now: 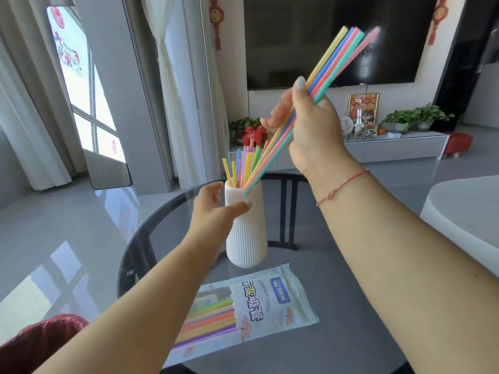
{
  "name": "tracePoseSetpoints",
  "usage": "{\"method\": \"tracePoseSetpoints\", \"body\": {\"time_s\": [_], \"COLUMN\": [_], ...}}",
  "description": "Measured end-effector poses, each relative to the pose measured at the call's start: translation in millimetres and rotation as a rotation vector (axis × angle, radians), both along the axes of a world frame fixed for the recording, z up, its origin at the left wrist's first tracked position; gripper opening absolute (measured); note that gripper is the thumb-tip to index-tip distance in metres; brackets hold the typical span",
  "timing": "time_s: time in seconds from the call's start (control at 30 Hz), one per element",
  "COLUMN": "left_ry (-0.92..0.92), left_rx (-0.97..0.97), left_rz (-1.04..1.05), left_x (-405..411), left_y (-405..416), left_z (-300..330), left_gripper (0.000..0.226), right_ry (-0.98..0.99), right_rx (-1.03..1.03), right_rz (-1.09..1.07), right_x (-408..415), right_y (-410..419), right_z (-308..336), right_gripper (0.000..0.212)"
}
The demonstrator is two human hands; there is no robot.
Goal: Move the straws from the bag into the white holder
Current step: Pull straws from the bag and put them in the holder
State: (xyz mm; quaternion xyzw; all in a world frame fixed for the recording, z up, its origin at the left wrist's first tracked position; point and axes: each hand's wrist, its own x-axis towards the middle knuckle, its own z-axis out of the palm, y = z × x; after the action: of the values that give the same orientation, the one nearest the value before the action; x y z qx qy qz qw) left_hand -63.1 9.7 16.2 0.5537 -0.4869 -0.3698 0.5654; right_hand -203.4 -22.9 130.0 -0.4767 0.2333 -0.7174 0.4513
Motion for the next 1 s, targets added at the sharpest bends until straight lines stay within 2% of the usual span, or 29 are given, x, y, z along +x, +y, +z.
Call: {"method": "tracePoseSetpoints", "body": {"time_s": [0.1, 0.3, 0.43, 0.5, 0.57, 0.63, 0.73, 0.8, 0.9, 1.0], "left_ry": [-0.131, -0.15, -0.185, -0.22, -0.236, -0.241, -0.254, -0.256, -0.263, -0.275], "left_rx": [0.008, -0.044, -0.037, -0.02, -0.007, -0.002, 0.003, 0.007, 0.007, 0.006], "left_rz": [0.004, -0.082, -0.035, -0.018, -0.018, -0.019, -0.022, -0.024, -0.028, -0.018], "left_x": [-1.2, -11.3, -12.3, -9.7, -7.1, -6.2, -6.6, -6.7, -7.2, -6.9], "left_y": [-23.2, -50.5, -57.9, -60.1, -60.8, -61.0, -59.2, -59.1, -59.1, -59.2], "left_z": [4.3, 7.0, -6.4, -14.7, -18.2, -18.1, -16.3, -15.8, -15.9, -17.3], "left_gripper": [0.084, 0.062, 0.06, 0.066, 0.07, 0.07, 0.071, 0.07, 0.069, 0.069], "right_ry": [0.02, 0.132, 0.507, 0.721, 0.852, 0.846, 0.698, 0.67, 0.77, 1.024], "right_rx": [-0.013, -0.055, -0.056, -0.013, 0.023, 0.024, 0.012, -0.039, -0.184, -0.344], "right_rz": [-0.048, -0.1, -0.272, -0.263, -0.22, -0.196, -0.194, -0.249, -0.267, -0.303], "right_x": [4.2, 14.5, 17.5, 18.9, 19.8, 19.4, 15.5, 11.9, 12.7, 15.7], "right_y": [-11.7, -32.8, -48.2, -53.9, -59.5, -61.9, -63.8, -64.3, -56.1, -44.5], "right_z": [7.9, 1.7, -11.2, -19.3, -28.2, -32.5, -27.2, -22.9, -22.5, -30.9], "right_gripper": [0.029, 0.03, 0.034, 0.035, 0.029, 0.031, 0.056, 0.057, 0.051, 0.052]}}
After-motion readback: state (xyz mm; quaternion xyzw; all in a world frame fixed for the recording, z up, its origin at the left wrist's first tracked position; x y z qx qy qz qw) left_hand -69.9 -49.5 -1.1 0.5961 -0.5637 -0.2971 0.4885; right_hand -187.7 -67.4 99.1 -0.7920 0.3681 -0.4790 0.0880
